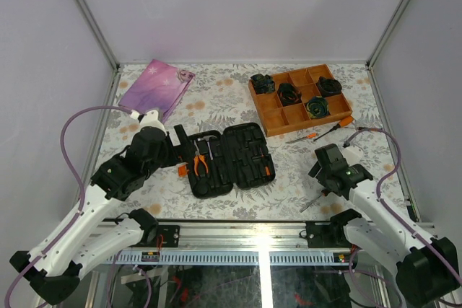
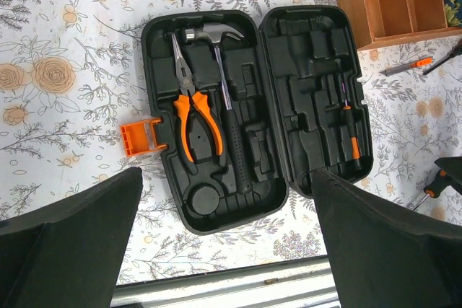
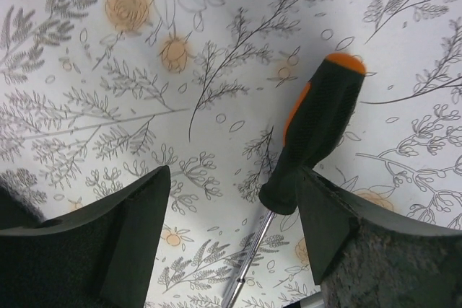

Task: Sort the tools into containers
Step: Pick up the screwdriver from the center of the board.

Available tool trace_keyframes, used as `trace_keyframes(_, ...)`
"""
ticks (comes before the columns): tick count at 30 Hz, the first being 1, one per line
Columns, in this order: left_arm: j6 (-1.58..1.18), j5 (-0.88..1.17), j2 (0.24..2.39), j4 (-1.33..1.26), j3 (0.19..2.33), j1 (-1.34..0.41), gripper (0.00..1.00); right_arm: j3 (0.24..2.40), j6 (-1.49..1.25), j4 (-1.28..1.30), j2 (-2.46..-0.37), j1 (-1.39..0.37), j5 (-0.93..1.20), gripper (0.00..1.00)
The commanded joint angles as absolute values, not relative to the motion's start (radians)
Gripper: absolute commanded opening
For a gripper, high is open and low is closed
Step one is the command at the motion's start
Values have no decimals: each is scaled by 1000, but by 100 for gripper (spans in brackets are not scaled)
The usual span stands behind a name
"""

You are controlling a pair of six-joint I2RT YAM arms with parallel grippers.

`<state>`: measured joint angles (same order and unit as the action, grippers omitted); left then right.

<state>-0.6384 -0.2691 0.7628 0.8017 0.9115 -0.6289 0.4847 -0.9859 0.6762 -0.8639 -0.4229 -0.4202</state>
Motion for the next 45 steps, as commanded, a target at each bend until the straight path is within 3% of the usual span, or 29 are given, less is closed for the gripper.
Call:
trace_keyframes(1,-657,-256,760,787,917,-635,100,485,-996,692,-828,-365,-439,77)
trace_keyframes(17,-697,-236,755,738,843,-635,100,415,-1042,664,-915,-336,-300,77)
trace_keyframes(35,-709,-223,733,701,775,-634,100,391,-1077,640,-895,-335,-309,39)
trace_keyframes(45,-695,-236,724,690,783,-634,100,400,-931,575,-581,-336,-280,16)
